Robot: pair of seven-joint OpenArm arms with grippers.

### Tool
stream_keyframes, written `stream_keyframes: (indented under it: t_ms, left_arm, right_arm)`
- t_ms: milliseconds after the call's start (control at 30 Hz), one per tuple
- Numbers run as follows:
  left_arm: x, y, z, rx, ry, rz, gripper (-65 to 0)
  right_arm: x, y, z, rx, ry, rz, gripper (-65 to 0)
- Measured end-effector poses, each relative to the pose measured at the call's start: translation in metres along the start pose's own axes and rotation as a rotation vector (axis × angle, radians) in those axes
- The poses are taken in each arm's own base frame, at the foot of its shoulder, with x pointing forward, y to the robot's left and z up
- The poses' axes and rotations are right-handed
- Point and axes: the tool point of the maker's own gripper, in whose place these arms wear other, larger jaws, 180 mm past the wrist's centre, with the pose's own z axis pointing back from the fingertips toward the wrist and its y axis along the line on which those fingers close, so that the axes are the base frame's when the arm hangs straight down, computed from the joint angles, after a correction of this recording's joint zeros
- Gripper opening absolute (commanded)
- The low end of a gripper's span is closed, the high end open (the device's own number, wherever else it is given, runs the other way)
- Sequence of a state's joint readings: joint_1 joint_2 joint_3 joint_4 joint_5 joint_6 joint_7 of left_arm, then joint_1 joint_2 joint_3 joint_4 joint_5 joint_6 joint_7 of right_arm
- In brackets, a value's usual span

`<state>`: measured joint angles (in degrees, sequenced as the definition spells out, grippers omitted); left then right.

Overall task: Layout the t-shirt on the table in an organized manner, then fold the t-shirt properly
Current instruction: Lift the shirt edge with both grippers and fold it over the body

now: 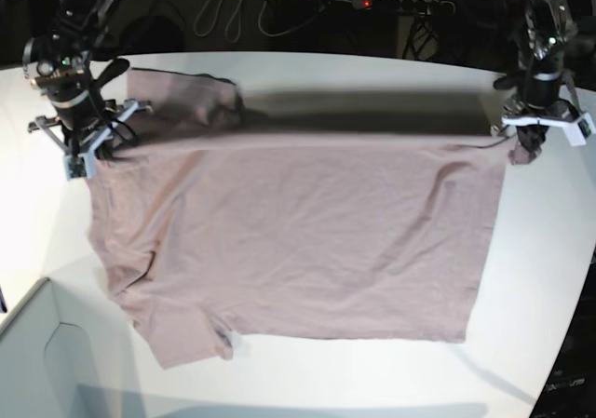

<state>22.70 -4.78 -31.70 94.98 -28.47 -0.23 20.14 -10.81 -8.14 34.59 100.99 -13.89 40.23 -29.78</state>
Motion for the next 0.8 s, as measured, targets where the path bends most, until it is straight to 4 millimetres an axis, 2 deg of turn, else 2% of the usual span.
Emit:
stream_keyframes:
  t_ms: [233,433,600,700,800]
  left_arm:
    - [0.019,-0.015,-0.02,-0.023,-0.046,0.027,-64.9]
    - [0.024,-0.023,-0.04,-0.03,-0.047,0.06,-64.9]
    - [0.028,-0.05,-0.058,-0.101,-0.029,-0.001,-64.9]
    - [0.028,-0.058,-0.069,-0.113,-0.019,0.003,-64.9]
    - [0.025,-0.058,-0.08,-0.104,-0.003,0.019,-64.9]
  right_arm:
    - [0.005,-0.003,-0.02,0.021,0.001,-0.016,-65.0]
    - [0.033,-0.014,-0.027,0.006,-0.058,-0.005,-65.0]
    - [0.041,-0.019,-0.029,-0.002,-0.07,0.008,-65.0]
    - [0.049,-0.016,-0.032,0.011,-0.082,0.026,-65.0]
    - [0.049,-0.009,-0.041,0.038,-0.079,0.008,-65.0]
